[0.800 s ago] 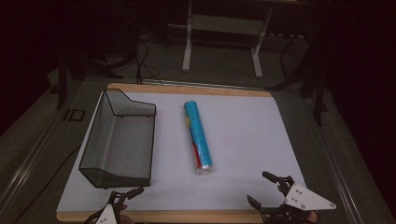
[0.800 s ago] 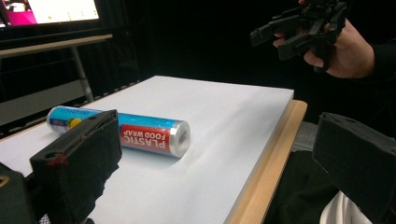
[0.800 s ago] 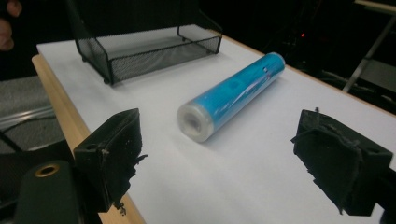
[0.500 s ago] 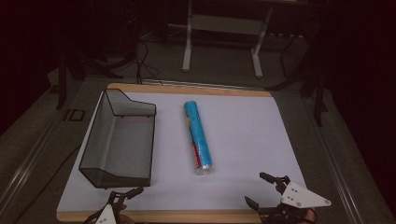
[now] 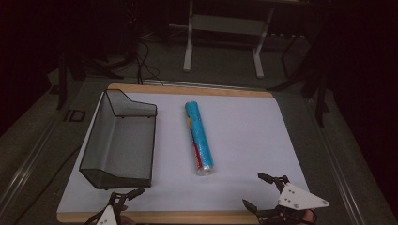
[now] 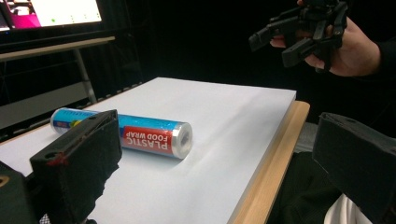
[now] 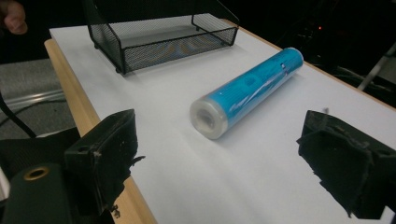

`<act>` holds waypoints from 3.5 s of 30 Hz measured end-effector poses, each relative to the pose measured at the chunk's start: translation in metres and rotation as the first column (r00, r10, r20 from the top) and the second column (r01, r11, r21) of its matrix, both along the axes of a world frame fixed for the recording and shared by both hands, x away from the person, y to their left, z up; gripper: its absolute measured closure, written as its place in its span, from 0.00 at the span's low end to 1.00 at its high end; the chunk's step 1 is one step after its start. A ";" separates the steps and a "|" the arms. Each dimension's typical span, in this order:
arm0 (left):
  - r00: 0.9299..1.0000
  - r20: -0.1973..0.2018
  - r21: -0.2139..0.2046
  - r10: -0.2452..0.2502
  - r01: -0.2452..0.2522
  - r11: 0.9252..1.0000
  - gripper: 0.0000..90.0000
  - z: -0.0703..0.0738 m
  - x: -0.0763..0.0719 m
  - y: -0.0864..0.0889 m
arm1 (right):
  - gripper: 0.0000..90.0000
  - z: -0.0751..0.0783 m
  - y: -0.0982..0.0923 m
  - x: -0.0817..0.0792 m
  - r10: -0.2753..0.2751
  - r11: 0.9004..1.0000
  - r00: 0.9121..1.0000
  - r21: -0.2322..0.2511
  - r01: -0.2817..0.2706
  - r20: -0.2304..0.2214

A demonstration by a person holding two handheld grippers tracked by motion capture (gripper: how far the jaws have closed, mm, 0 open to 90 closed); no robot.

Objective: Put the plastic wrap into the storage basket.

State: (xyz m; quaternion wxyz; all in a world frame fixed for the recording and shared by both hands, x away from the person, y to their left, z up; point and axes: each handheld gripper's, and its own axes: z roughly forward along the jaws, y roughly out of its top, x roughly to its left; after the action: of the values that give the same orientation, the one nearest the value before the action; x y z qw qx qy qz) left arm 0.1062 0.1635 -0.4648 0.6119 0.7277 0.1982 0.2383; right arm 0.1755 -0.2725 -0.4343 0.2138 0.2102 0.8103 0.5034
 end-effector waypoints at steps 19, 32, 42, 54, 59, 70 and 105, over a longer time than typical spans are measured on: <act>1.000 -0.002 -0.002 -0.006 0.006 1.000 0.03 0.000 -0.001 -0.002 | 0.14 0.024 0.018 0.019 0.018 1.000 0.999 -0.017 -0.018 0.036; 1.000 0.001 -0.002 -0.006 0.006 1.000 0.03 0.000 -0.001 -0.002 | 0.14 0.039 0.042 0.047 0.031 0.999 0.999 -0.043 -0.029 0.043; 1.000 0.000 0.002 0.000 0.000 1.000 0.03 0.000 0.000 -0.001 | 0.13 0.037 0.069 0.070 0.035 0.997 0.999 -0.063 -0.033 0.020; 1.000 0.000 0.019 0.011 -0.011 1.000 0.03 -0.001 0.000 -0.003 | 0.11 0.022 0.101 0.102 0.011 0.999 1.000 -0.045 -0.012 -0.026; 1.000 0.000 0.012 0.010 -0.010 1.000 0.03 -0.001 0.000 -0.002 | 0.11 0.016 0.112 0.113 -0.010 0.999 0.999 -0.049 0.008 -0.041; 1.000 -0.005 0.001 -0.001 0.001 1.000 0.03 -0.001 -0.001 -0.002 | 0.11 0.005 0.139 0.144 -0.079 0.995 0.992 -0.072 0.072 -0.100; 1.000 -0.005 -0.005 -0.014 0.014 1.000 0.02 0.000 -0.002 -0.001 | 0.11 -0.019 0.190 0.245 -0.377 0.924 0.833 -0.230 0.306 -0.404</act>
State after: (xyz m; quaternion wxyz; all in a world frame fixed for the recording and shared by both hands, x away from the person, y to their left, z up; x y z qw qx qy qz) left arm 0.1040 0.1622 -0.4653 0.6149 0.7281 0.1952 0.2316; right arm 0.4209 -0.0822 -0.4534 0.1271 0.4429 0.8235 0.3311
